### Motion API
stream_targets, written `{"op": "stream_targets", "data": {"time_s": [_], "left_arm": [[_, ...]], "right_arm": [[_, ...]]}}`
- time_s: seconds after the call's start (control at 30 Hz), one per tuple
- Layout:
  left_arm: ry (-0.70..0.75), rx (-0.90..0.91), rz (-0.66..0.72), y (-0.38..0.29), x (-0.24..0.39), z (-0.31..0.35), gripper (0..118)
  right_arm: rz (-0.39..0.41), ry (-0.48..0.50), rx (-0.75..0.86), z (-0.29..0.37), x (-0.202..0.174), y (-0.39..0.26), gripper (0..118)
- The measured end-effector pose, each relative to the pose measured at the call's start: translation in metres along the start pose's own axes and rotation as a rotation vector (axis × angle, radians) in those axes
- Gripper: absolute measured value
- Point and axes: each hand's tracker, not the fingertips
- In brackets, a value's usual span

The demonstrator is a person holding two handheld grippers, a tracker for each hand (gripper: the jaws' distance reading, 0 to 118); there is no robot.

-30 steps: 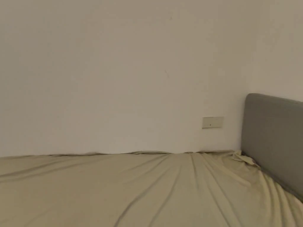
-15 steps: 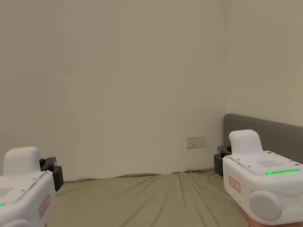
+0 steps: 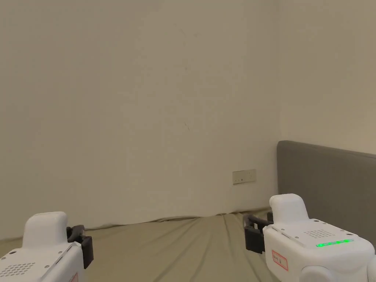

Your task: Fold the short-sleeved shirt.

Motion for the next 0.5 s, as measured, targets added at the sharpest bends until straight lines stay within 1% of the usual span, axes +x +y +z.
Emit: {"op": "stream_targets", "data": {"time_s": [0.03, 0.1, 0.13, 0.17, 0.2, 0.23, 0.27, 0.33, 0.43, 0.5], "left_arm": [[0.001, 0.012, 0.007, 0.002, 0.003, 0.004, 0], [-0.004, 0.035, 0.030, 0.003, 0.002, 0.004, 1], [-0.003, 0.042, 0.025, 0.003, 0.002, 0.004, 29], [0.008, 0.048, 0.009, 0.003, 0.004, 0.003, 84], [0.006, 0.032, 0.007, 0.002, 0.004, -0.001, 118], [-0.034, -0.001, -0.012, -0.005, 0.003, 0.002, 118], [-0.032, 0.063, 0.011, -0.005, 0.000, -0.001, 118], [-0.022, 0.043, 0.035, 0.002, 0.006, 0.011, 118], [0.020, 0.044, 0.046, 0.000, 0.002, 0.009, 118], [0.036, 0.043, 0.041, 0.001, 0.001, 0.009, 118]], "right_arm": [[0.001, -0.002, 0.002, 0.001, -0.002, 0.000, 63], [0.011, -0.015, 0.006, 0.001, -0.003, 0.000, 65], [0.010, -0.027, 0.004, 0.000, -0.004, 0.001, 78], [0.012, -0.048, 0.005, -0.001, -0.004, 0.002, 103], [0.014, -0.068, 0.013, -0.002, -0.004, 0.002, 118], [0.015, -0.047, 0.108, 0.001, -0.005, -0.003, 118], [-0.015, -0.012, 0.081, 0.006, -0.003, -0.006, 118], [-0.041, 0.045, 0.032, 0.010, -0.002, -0.010, 118], [-0.015, -0.004, 0.027, 0.005, -0.004, -0.011, 118], [0.008, -0.018, 0.043, 0.006, -0.006, -0.014, 118]]}}
